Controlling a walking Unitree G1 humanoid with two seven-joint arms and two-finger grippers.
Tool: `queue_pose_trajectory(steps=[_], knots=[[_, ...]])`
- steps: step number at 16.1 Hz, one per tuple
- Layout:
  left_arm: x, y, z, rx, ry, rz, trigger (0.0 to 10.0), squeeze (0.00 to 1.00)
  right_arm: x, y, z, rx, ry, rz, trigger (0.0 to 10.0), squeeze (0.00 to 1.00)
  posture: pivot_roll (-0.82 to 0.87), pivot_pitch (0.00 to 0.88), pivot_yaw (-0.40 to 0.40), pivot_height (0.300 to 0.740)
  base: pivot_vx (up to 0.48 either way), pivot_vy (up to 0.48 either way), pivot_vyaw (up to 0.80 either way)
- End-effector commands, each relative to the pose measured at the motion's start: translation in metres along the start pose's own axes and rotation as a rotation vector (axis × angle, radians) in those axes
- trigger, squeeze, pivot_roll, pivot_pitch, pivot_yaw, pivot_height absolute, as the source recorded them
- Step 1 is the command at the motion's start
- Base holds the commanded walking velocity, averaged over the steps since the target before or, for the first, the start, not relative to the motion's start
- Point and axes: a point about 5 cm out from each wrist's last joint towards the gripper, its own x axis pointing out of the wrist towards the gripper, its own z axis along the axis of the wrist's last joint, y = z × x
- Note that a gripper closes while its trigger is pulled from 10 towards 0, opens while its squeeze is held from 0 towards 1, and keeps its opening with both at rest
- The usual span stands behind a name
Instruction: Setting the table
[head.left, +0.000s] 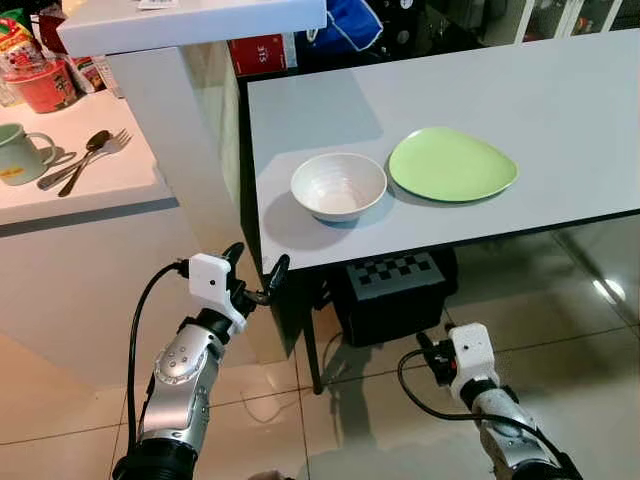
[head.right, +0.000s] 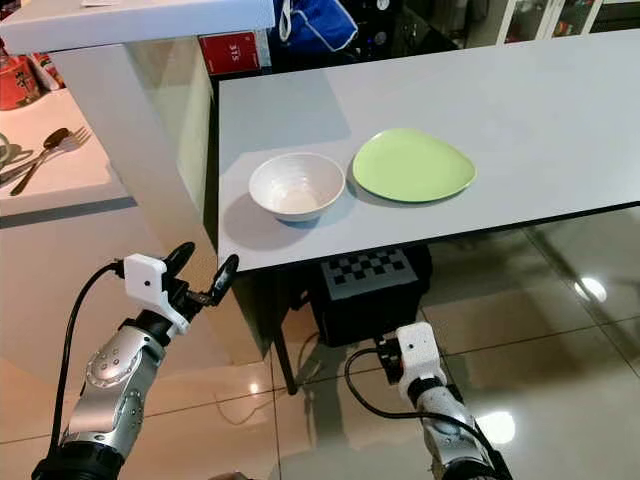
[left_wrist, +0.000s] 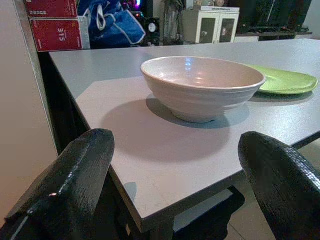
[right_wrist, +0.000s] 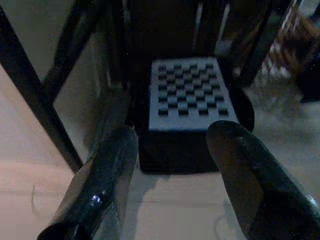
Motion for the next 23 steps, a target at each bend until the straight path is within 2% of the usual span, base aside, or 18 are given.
queue_pose_trajectory(steps=[1, 2, 3, 5, 7, 8, 10, 13, 20, 23], knots=[[0.000, 0.001, -0.001, 0.026, 0.013, -0.005, 10.0, 0.00, 0.004, 0.000, 0.014, -0.001, -0.093, 0.000, 10.0, 0.00, -0.02, 0.000, 0.096, 0.740, 0.000, 0.000, 0.00], [0.000, 0.001, -0.001, 0.030, 0.009, -0.005, 10.0, 0.00, 0.006, 0.002, 0.020, -0.008, -0.141, 0.007, 10.0, 0.00, -0.02, 0.000, 0.096, 0.740, 0.000, 0.000, 0.00], [0.000, 0.000, 0.000, 0.026, 0.003, -0.007, 10.0, 0.00, 0.011, 0.011, 0.037, -0.022, -0.242, 0.016, 10.0, 0.00, -0.02, 0.000, 0.097, 0.740, 0.000, 0.000, 0.00], [0.004, -0.003, 0.011, 0.031, -0.058, -0.013, 10.0, 0.00, 0.018, 0.034, 0.088, -0.040, -0.473, 0.014, 10.0, 0.00, -0.02, 0.000, 0.097, 0.740, 0.000, 0.000, 0.00], [0.007, -0.005, 0.014, 0.040, -0.074, -0.024, 10.0, 0.00, 0.025, 0.033, 0.140, -0.044, -0.566, 0.016, 10.0, 0.00, -0.02, 0.000, 0.096, 0.740, 0.000, 0.000, 0.00], [0.008, -0.005, 0.014, 0.038, -0.072, -0.022, 10.0, 0.00, 0.020, 0.034, 0.160, -0.044, -0.598, 0.014, 10.0, 0.00, -0.02, 0.000, 0.096, 0.740, 0.000, 0.000, 0.00], [0.008, -0.004, 0.014, 0.042, -0.069, -0.021, 10.0, 0.00, 0.009, 0.040, 0.166, -0.038, -0.604, 0.008, 10.0, 0.00, -0.02, 0.000, 0.097, 0.740, 0.000, 0.000, 0.00], [0.008, -0.002, 0.013, 0.047, -0.060, -0.025, 10.0, 0.00, -0.003, 0.049, 0.162, -0.024, -0.551, 0.003, 10.0, 0.00, -0.02, 0.000, 0.102, 0.740, 0.000, 0.000, 0.00], [0.011, -0.002, 0.011, 0.043, -0.039, -0.035, 10.0, 0.00, 0.000, 0.042, 0.137, -0.009, -0.419, -0.004, 10.0, 0.00, -0.03, 0.000, 0.107, 0.740, 0.000, 0.000, 0.00], [0.011, 0.000, 0.004, 0.041, 0.012, -0.031, 10.0, 0.00, 0.003, 0.040, 0.126, -0.003, -0.384, -0.001, 10.0, 0.00, -0.03, 0.000, 0.110, 0.740, 0.000, 0.000, 0.00]])
